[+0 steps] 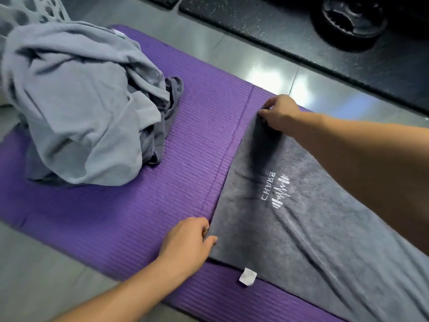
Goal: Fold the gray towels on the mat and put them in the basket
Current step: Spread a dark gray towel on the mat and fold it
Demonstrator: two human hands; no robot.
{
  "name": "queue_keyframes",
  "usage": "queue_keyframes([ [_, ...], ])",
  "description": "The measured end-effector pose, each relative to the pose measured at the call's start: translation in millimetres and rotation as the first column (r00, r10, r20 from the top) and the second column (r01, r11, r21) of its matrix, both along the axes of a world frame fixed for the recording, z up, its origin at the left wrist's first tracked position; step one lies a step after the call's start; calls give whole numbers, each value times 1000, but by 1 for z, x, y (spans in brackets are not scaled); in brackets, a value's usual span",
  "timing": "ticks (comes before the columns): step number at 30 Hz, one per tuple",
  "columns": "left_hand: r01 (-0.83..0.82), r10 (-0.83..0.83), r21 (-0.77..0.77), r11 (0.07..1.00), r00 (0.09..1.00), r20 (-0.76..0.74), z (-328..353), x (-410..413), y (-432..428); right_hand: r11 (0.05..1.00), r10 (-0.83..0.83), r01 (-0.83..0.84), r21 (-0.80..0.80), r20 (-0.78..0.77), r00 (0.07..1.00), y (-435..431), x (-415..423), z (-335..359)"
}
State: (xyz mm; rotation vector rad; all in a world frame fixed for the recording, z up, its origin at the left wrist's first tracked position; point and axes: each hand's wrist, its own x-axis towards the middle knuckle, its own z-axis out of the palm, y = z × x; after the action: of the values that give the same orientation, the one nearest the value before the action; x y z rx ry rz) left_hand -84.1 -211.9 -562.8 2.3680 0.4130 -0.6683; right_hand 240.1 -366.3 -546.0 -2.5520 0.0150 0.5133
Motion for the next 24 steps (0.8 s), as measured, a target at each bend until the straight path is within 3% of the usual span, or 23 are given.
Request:
queue_keyframes([
  [4,-223,221,-227,948,975,-34,-5,-4,22,998,-43,41,54,34,999,6,12,-2],
  [7,-438,436,-335,834,896,-84,-15,-8,35,989,-62,58,139,24,998,17,19,-3],
  [10,-531,551,-436,727,830,-93,-12,-9,38,976,-60,56,209,12,998,29,21,-3],
  [19,-268,367,-614,743,929,38,40,23,-8,952,-130,122,280,9,991,-1,10,45],
  [24,-60,147,-716,696,987,60,90,45,-72,885,-180,188,427,-59,982,-72,1,83],
])
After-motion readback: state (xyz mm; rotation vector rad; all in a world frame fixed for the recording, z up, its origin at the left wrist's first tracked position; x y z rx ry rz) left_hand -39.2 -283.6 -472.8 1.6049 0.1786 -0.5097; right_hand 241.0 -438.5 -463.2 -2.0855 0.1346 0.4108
